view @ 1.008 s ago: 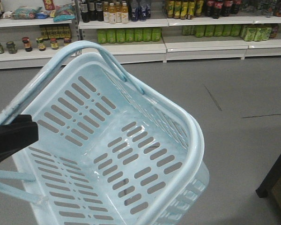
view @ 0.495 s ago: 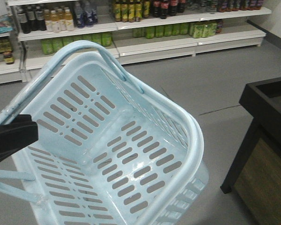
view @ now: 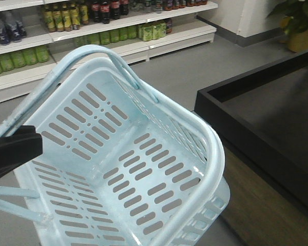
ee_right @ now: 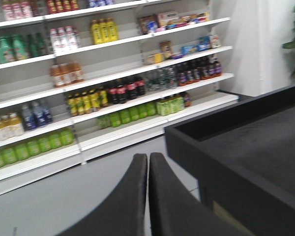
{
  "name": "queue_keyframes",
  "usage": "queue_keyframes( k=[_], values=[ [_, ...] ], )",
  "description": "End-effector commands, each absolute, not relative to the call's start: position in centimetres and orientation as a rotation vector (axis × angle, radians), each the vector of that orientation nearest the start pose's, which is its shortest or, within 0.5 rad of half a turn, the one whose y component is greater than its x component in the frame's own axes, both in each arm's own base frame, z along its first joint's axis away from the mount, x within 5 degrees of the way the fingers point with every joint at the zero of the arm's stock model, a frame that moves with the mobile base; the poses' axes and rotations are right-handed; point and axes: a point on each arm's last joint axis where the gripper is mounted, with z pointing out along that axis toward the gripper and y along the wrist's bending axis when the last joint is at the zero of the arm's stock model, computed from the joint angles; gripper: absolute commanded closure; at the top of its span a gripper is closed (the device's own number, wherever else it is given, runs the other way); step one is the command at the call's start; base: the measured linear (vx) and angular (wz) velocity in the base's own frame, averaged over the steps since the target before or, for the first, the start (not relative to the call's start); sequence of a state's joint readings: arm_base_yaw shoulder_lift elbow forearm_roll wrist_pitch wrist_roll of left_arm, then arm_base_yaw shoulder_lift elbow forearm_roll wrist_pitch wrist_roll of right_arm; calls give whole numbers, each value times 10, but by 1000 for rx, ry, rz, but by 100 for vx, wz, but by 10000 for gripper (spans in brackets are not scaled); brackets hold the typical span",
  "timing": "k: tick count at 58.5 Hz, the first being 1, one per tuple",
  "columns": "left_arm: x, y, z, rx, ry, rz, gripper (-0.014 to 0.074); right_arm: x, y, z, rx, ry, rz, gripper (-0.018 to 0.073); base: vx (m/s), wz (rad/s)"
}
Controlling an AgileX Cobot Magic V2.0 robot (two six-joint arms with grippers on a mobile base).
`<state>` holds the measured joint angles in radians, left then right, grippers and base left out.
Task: Pick three apples into basket with both arms
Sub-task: 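Drive the base around toward the apple and orange table, then approach the apple table holding the basket in the left gripper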
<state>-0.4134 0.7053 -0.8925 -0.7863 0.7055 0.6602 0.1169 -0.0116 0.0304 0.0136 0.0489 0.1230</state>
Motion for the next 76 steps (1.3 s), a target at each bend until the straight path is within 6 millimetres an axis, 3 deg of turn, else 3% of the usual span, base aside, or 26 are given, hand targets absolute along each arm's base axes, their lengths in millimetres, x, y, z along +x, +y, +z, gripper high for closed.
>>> queue_keyframes(
  k=[1,76],
  values=[
    [97,-86,420,625,1644,-754,602,56,6,203,15,1480,194,564,15,-49],
    [97,-86,420,625,1644,-754,602,56,6,203,15,1480,194,564,10,-34]
  ],
)
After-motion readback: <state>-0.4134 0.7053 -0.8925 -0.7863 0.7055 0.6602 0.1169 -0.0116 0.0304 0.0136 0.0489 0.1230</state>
